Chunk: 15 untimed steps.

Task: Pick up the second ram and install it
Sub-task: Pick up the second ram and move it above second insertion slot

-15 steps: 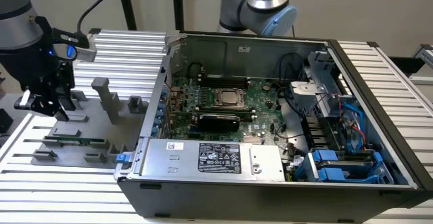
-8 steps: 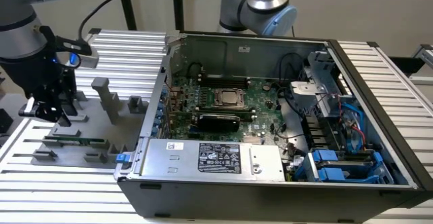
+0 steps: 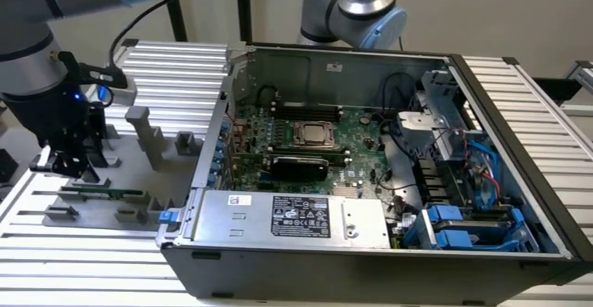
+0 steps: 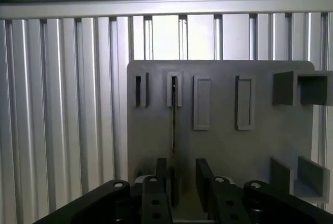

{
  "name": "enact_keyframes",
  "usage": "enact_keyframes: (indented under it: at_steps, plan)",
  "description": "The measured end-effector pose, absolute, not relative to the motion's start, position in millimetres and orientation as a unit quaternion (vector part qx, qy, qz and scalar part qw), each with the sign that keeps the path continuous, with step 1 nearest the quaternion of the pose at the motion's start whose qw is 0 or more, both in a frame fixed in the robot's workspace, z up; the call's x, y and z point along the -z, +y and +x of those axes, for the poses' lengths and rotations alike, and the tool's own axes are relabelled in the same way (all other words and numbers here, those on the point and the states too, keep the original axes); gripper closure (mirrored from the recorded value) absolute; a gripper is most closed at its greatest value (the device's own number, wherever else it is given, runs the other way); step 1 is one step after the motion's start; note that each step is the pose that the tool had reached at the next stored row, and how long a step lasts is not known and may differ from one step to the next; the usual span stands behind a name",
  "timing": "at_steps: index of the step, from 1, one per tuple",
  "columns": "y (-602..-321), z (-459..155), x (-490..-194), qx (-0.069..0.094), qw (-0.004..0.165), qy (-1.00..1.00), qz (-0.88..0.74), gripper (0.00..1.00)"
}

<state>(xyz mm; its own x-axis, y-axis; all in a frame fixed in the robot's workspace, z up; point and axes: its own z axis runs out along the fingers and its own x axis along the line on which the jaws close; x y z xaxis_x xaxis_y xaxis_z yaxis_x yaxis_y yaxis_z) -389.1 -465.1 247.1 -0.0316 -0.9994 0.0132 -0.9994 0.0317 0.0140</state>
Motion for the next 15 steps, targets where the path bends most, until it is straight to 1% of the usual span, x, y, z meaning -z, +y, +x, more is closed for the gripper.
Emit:
enact_keyframes:
  at_steps: [6, 15]
  plan:
    - [-470, -389, -236, 0.0, 0.01, -0.718, 0.696, 0.0]
    - [-471, -389, -220, 0.0, 0.01, -0.718, 0.696, 0.0]
